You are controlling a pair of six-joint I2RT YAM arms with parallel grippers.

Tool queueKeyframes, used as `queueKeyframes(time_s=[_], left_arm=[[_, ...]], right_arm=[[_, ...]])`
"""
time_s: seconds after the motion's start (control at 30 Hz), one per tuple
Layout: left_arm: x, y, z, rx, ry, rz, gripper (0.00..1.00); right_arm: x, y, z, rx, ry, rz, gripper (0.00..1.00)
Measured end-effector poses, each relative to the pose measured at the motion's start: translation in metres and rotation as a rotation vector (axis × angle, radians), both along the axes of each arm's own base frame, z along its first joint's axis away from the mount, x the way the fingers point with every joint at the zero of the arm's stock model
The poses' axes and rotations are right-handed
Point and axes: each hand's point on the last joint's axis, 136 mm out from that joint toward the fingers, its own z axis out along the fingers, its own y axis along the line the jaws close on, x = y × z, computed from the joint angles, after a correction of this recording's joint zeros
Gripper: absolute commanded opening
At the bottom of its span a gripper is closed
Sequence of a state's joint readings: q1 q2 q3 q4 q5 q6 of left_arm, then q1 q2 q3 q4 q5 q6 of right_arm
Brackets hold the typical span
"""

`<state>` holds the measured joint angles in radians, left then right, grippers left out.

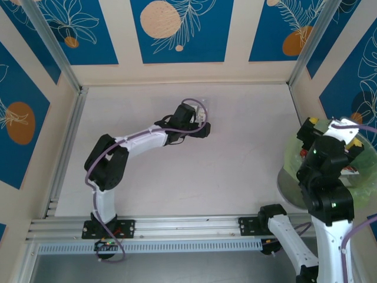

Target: Put the plastic bottles in the bin

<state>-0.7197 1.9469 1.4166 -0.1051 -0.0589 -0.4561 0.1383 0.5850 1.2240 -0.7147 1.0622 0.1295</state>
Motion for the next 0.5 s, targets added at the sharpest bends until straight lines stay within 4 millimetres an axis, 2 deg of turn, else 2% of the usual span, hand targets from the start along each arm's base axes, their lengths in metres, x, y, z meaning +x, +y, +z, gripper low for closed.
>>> queueKeyframes(time_s=[0.1, 0.17, 0.33, 0.5], left_arm=[[0.01, -0.007, -0.013, 0.011, 0.035, 0.023, 1.0], [0.021, -0.013, -0.022, 0.03, 0.055, 0.046, 1.0], [0.048, -0.023, -0.038, 0.082, 0.07, 0.1, 1.0], [0.064, -0.022, -0.049, 0.143, 0.069, 0.153, 1.0]], right_arm=[[-0.004, 0.012, 0.007, 0.022, -0.063, 0.103, 0.98], [-0.003, 0.028, 0.011, 0.04, -0.091, 0.209, 0.97], [0.009, 0.061, 0.011, 0.083, -0.102, 0.412, 0.96], [0.022, 0.078, 0.006, 0.117, -0.081, 0.506, 0.96]])
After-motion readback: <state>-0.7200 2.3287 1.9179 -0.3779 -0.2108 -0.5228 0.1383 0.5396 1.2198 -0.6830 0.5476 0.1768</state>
